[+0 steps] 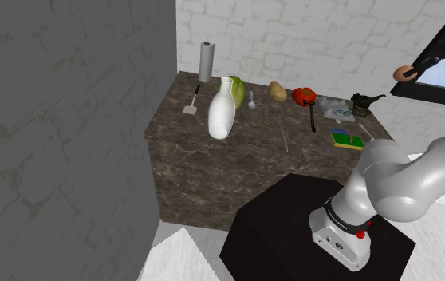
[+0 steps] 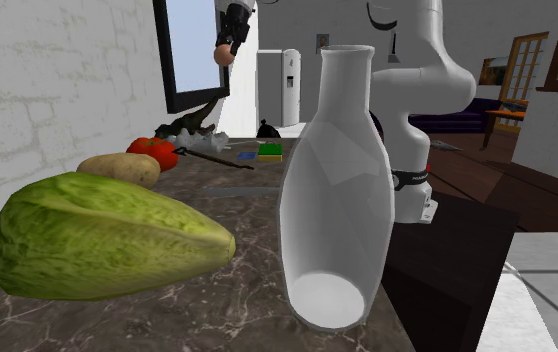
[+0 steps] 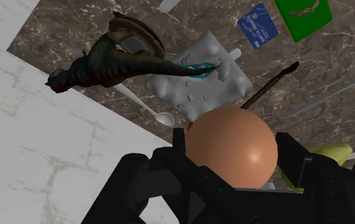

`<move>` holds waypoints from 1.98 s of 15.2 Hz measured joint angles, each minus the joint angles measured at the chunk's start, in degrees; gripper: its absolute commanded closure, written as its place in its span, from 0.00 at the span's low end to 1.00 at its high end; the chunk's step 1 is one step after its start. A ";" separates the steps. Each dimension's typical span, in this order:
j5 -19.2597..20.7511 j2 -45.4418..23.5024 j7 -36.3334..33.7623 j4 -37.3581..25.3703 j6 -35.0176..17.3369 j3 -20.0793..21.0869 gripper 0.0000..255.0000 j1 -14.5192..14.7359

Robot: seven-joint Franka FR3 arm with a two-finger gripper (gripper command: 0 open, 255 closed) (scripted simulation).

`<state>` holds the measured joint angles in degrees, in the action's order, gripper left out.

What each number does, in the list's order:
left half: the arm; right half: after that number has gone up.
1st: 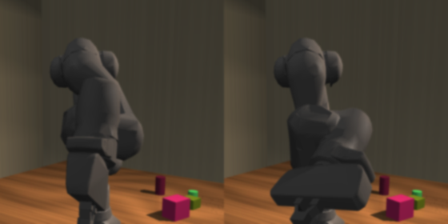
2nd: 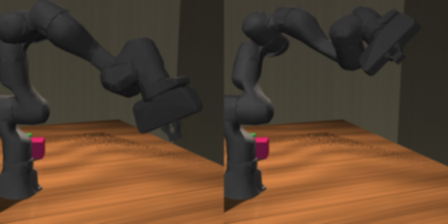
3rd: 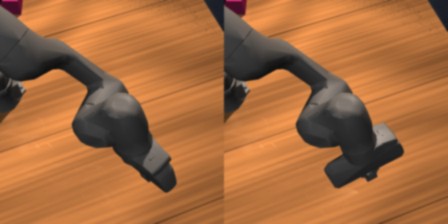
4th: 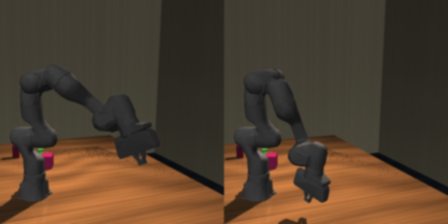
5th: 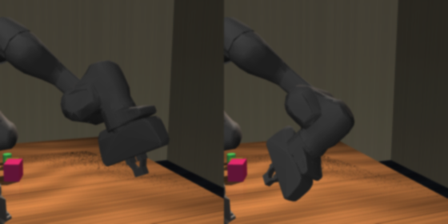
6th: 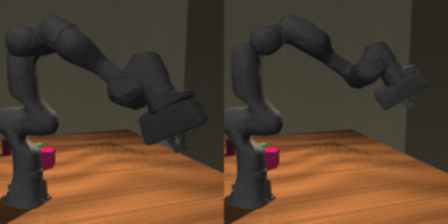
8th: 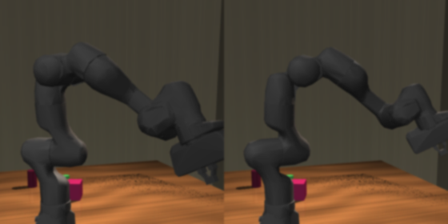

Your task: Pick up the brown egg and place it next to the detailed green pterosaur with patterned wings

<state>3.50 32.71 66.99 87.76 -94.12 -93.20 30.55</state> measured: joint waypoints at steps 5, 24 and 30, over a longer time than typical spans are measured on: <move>4.84 5.83 1.54 -12.06 5.12 -8.92 1.00 10.53; 6.84 8.12 4.53 2.10 -7.51 -10.34 1.00 6.31; 7.86 9.25 5.14 5.47 -11.21 -11.52 1.00 6.12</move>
<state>11.35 41.96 72.13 93.23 -105.34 -104.72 36.67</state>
